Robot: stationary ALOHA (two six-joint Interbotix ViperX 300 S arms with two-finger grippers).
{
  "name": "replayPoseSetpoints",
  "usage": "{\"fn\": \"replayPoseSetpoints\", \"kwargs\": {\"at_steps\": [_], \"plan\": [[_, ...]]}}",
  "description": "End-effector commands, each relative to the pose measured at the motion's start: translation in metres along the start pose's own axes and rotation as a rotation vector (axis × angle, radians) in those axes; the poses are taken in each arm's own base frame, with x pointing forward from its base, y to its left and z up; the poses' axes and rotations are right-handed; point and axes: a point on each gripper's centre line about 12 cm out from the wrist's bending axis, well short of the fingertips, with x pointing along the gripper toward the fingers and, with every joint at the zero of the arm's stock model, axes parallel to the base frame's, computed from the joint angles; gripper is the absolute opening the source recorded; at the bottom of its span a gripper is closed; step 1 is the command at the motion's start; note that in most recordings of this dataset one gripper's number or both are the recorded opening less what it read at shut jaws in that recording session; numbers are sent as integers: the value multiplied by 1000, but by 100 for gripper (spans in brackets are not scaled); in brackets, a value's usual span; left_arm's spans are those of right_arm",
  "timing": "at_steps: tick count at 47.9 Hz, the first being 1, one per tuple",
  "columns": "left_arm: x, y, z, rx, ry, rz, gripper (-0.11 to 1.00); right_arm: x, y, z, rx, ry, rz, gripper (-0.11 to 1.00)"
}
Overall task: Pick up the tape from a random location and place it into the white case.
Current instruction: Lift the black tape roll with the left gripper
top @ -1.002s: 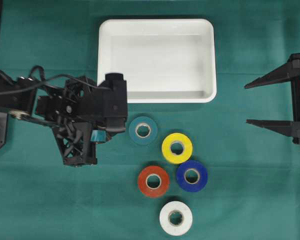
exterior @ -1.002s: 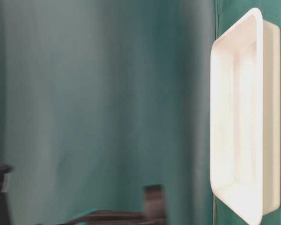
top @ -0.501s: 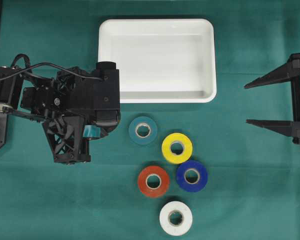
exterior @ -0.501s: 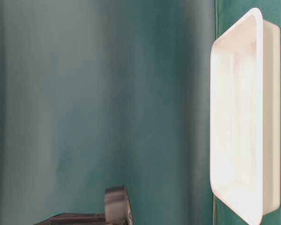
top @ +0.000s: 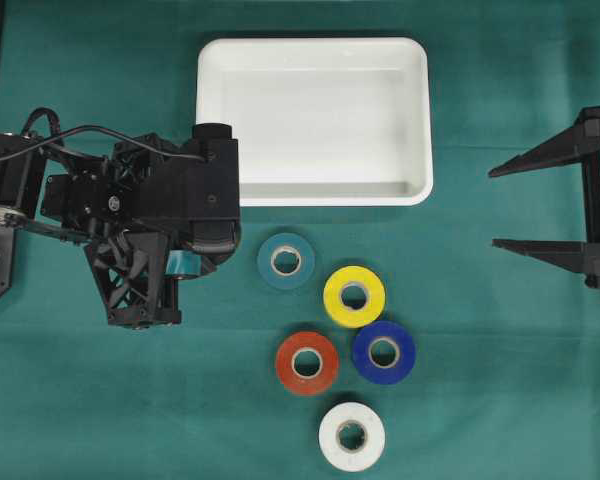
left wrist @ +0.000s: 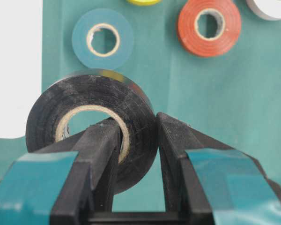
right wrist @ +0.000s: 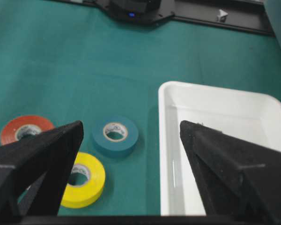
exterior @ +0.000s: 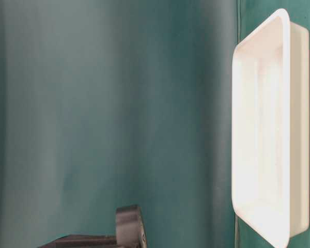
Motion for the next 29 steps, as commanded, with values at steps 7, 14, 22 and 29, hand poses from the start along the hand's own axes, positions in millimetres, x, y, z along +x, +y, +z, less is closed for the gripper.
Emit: {"fn": "replayPoseSetpoints", "kwargs": {"at_steps": [7, 14, 22, 29], "plan": [[-13, -1, 7, 4, -44, -6, 18, 1, 0, 9, -3, -21, 0, 92], [-13, -1, 7, 4, -44, -6, 18, 1, 0, 9, -3, -17, 0, 92], [-13, -1, 7, 4, -44, -6, 18, 1, 0, 9, -3, -17, 0, 92], [-13, -1, 7, 2, -44, -6, 18, 1, 0, 9, -3, -18, 0, 92]]}}
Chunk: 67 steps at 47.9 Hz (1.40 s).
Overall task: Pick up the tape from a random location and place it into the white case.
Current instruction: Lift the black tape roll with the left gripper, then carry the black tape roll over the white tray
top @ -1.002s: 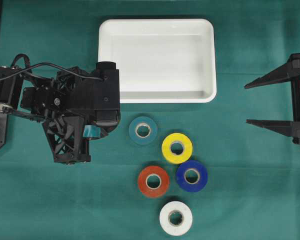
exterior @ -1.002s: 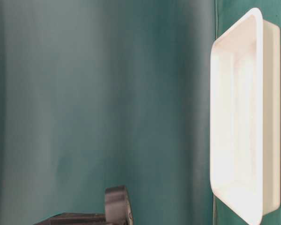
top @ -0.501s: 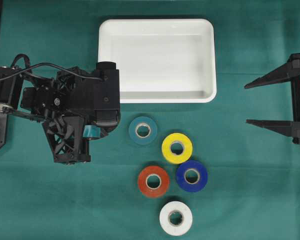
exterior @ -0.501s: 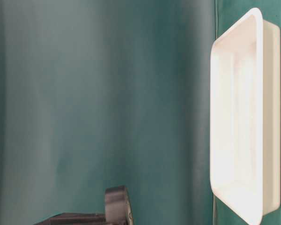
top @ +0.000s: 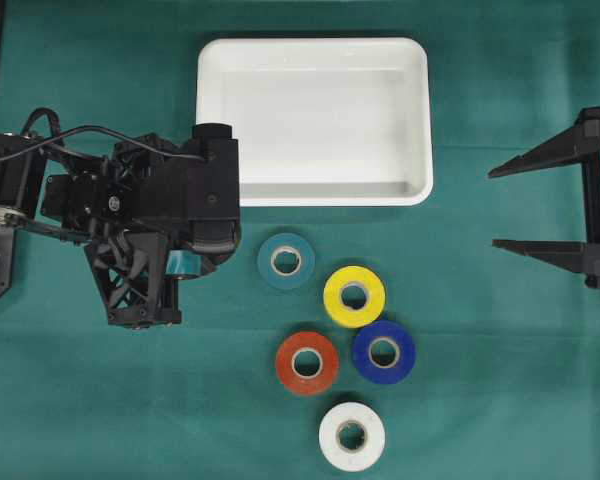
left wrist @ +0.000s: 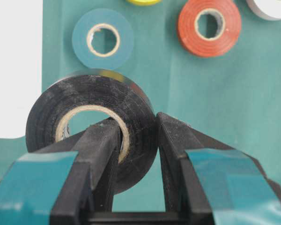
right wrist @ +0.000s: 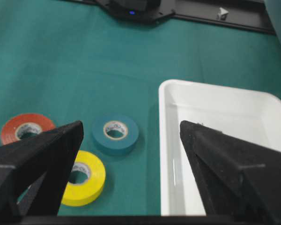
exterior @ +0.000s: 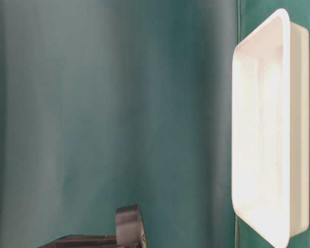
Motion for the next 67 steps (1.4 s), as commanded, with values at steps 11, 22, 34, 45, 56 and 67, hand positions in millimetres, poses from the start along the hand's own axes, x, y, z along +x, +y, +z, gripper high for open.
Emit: {"fn": "replayPoseSetpoints", "kwargs": {"at_steps": [11, 22, 34, 45, 56, 67], "plan": [[-13, -1, 7, 2, -44, -7, 18, 1, 0, 9, -2, -23, 0, 92], [-12, 9, 7, -24, -43, 10, 18, 1, 0, 10, -3, -25, 0, 92], [-11, 49, 7, -121, -37, 74, 18, 1, 0, 7, -12, -6, 0, 92], [-13, 95, 4, -223, -38, 147, 18, 1, 0, 6, -15, 5, 0, 92], [-18, 133, -3, -298, -36, 208, 18, 1, 0, 6, -17, 6, 0, 92], [-20, 158, -12, -367, -32, 247, 18, 1, 0, 6, -17, 8, 0, 92]]}}
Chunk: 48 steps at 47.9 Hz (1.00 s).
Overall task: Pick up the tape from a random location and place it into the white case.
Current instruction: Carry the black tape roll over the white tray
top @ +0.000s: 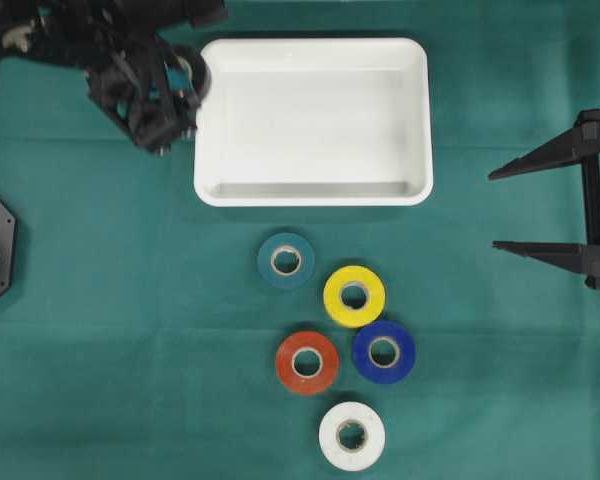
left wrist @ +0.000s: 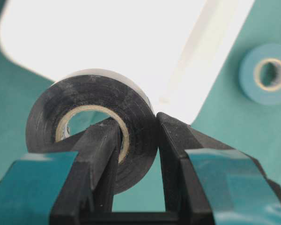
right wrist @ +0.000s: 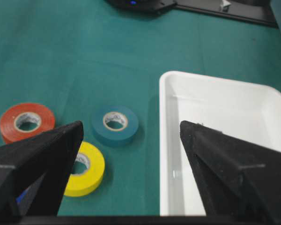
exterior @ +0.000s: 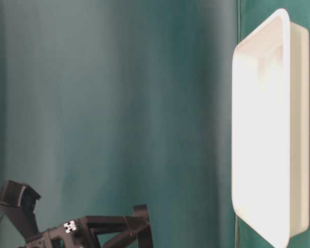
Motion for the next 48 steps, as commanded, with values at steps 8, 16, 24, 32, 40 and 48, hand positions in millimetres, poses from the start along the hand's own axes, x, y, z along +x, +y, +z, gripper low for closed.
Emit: {"fn": "replayPoseSetpoints", "kwargs": {"at_steps": [8, 16, 24, 32, 40, 48], "plan": [[-9, 4, 6, -12, -51, 1, 18, 1, 0, 9, -3, -18, 0, 92], [-6, -2, 16, 0, -91, -12, 18, 1, 0, 8, -3, -15, 0, 92], [3, -13, 36, 24, -111, -27, 18, 1, 0, 8, -3, -15, 0, 92], [15, -23, 59, 54, -115, -34, 18, 1, 0, 8, -4, -15, -2, 92], [26, -40, 81, 128, -124, -50, 18, 1, 0, 9, -14, -17, 0, 92], [33, -52, 100, 155, -133, -59, 18, 1, 0, 9, -15, -15, 0, 92]]}}
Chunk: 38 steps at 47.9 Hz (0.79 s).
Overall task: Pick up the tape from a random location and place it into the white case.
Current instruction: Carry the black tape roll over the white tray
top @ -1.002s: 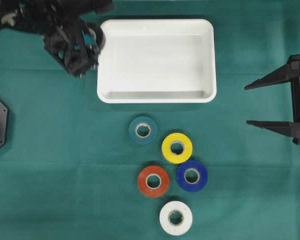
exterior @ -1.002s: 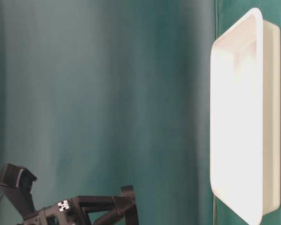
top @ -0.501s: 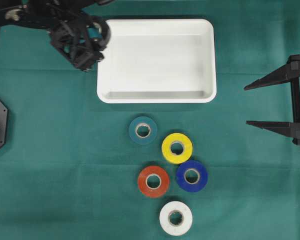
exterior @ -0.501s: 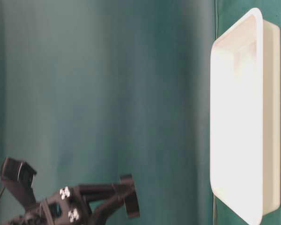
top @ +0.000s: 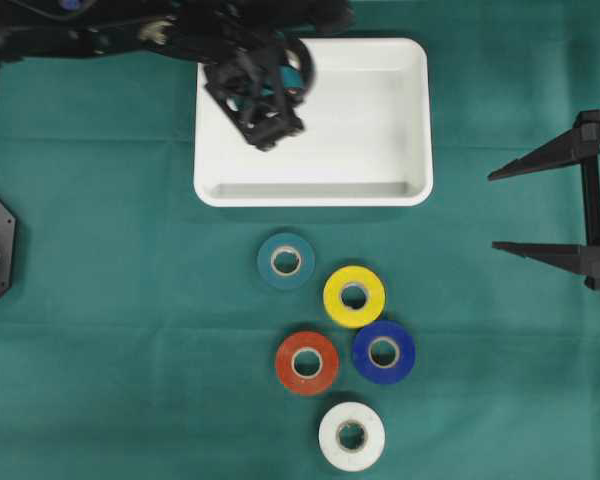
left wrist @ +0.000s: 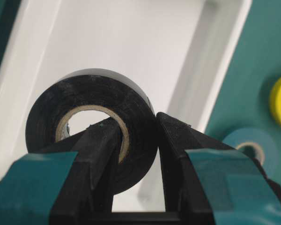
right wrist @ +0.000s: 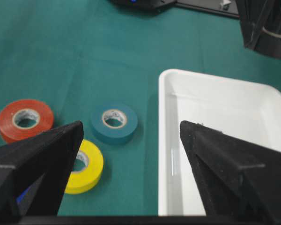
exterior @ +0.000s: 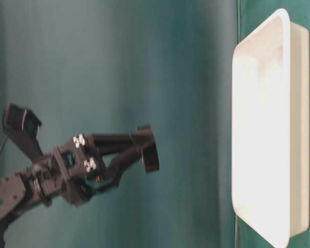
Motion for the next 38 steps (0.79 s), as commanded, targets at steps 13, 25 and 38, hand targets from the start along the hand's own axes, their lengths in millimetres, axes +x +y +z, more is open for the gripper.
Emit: {"fn": "replayPoseSetpoints", "kwargs": {"at_steps": [13, 25, 38], "plan": [[-2, -1, 21, 4, -17, -1, 18, 1, 0, 10, -6, -23, 0, 92], [-2, -1, 18, 4, -12, -1, 18, 1, 0, 10, -8, -25, 0, 92], [-2, -1, 18, 4, -5, -1, 18, 1, 0, 10, -8, -23, 0, 92]]}}
